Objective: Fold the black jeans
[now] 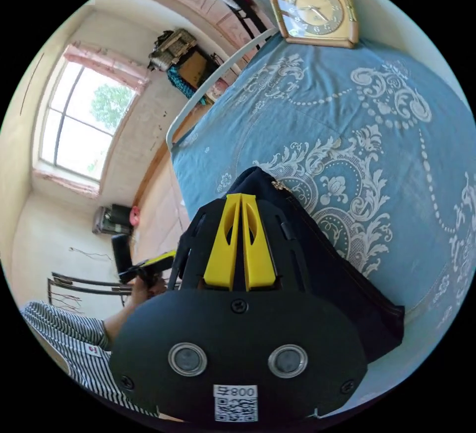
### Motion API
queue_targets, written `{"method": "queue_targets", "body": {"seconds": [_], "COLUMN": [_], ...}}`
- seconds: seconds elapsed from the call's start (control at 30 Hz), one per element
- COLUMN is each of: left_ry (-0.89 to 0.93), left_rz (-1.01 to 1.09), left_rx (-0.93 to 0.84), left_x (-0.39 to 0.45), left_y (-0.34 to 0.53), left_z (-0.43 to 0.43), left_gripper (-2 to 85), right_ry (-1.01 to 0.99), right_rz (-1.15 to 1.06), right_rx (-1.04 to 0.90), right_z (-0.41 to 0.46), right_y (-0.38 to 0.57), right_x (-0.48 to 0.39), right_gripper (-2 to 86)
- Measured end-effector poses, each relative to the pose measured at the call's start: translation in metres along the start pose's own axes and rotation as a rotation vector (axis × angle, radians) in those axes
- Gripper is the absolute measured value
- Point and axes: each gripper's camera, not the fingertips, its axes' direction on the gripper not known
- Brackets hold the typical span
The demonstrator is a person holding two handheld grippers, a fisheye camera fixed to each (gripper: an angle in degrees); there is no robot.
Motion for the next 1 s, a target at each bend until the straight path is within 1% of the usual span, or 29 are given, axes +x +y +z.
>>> {"method": "queue_targets", "body": {"seconds": [0.07,0.13,0.2,0.27,0.33,0.43,0.5,0.57,0.63,0.67,0.7,0.73,0.8,0.93,1.0], "left_ry": [-0.054,-0.081,-0.115,-0.240,-0.313,-0.336,-0.360,-0.368,-0.348,-0.342,-0.344,-0.360,-0.398,-0.373,-0.369], "left_rz": [0.053,0.106,0.169,0.206,0.253,0.298,0.320,0.325,0.324,0.339,0.350,0.369,0.384,0.395,0.394], "left_rx": [0.089,0.122,0.089,0.021,-0.030,-0.078,-0.075,-0.076,-0.055,-0.025,-0.014,-0.014,-0.053,-0.099,-0.091], "left_x": [0.022,0.040,0.056,0.068,0.074,0.087,0.097,0.111,0.123,0.132,0.136,0.143,0.149,0.158,0.166], "left_y": [0.009,0.012,0.009,0.005,0.004,0.007,0.011,0.014,0.016,0.018,0.020,0.022,0.024,0.025,0.025], "left_z": [-0.010,-0.012,-0.004,0.015,0.030,0.046,0.050,0.049,0.043,0.038,0.037,0.037,0.044,0.057,0.059], "left_gripper": [1.1,0.7,0.4,0.2,0.1,0.1,0.1,0.1,0.1,0.2,0.2,0.3,0.3,0.3,0.2], "right_ry": [0.075,0.206,0.283,0.321,0.352,0.398,0.421,0.413,0.353,0.332,0.313,0.329,0.343,0.313,0.316], "right_rz": [-0.051,-0.120,-0.163,-0.192,-0.226,-0.253,-0.288,-0.284,-0.254,-0.255,-0.255,-0.241,-0.215,-0.172,-0.180], "right_rx": [-0.048,-0.108,-0.126,-0.154,-0.173,-0.146,-0.130,-0.134,-0.145,-0.126,-0.063,-0.028,-0.055,-0.093,-0.104], "right_z": [0.013,0.036,0.050,0.063,0.075,0.079,0.079,0.076,0.060,0.053,0.039,0.030,0.031,0.038,0.037], "right_y": [-0.006,-0.010,-0.010,-0.009,-0.005,0.004,0.012,0.016,0.016,0.016,0.019,0.019,0.016,0.022,0.028], "right_x": [-0.021,-0.047,-0.064,-0.076,-0.090,-0.104,-0.111,-0.114,-0.118,-0.119,-0.121,-0.120,-0.112,-0.088,-0.084], "right_gripper": [0.1,0.1,0.0,0.0,-0.1,-0.3,-0.3,-0.2,-0.1,-0.1,0.0,0.0,0.0,0.1,0.1]}}
